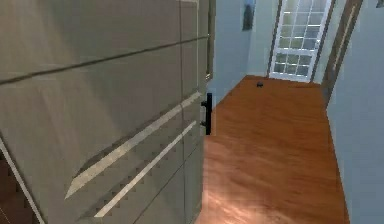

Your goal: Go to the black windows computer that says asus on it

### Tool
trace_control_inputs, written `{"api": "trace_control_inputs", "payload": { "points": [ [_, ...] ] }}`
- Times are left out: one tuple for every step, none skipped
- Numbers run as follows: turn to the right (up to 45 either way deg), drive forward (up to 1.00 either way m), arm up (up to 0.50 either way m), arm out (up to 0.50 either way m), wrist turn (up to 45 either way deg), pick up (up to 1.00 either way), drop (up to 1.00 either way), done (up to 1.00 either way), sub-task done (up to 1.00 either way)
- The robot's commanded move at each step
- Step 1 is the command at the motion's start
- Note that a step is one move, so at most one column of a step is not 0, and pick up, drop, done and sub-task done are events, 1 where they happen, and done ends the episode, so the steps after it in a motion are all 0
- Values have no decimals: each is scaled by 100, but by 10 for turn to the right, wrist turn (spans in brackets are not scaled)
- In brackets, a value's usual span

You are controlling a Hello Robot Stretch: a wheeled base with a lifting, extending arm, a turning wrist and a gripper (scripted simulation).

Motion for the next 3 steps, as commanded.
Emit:
{"api": "trace_control_inputs", "payload": {
  "points": [
    [300, 0, 0, 0, 0, 0, 0, 0, 0],
    [0, 100, 0, 0, 0, 0, 0, 0, 0],
    [0, 100, 0, 0, 0, 0, 0, 0, 0]
  ]
}}
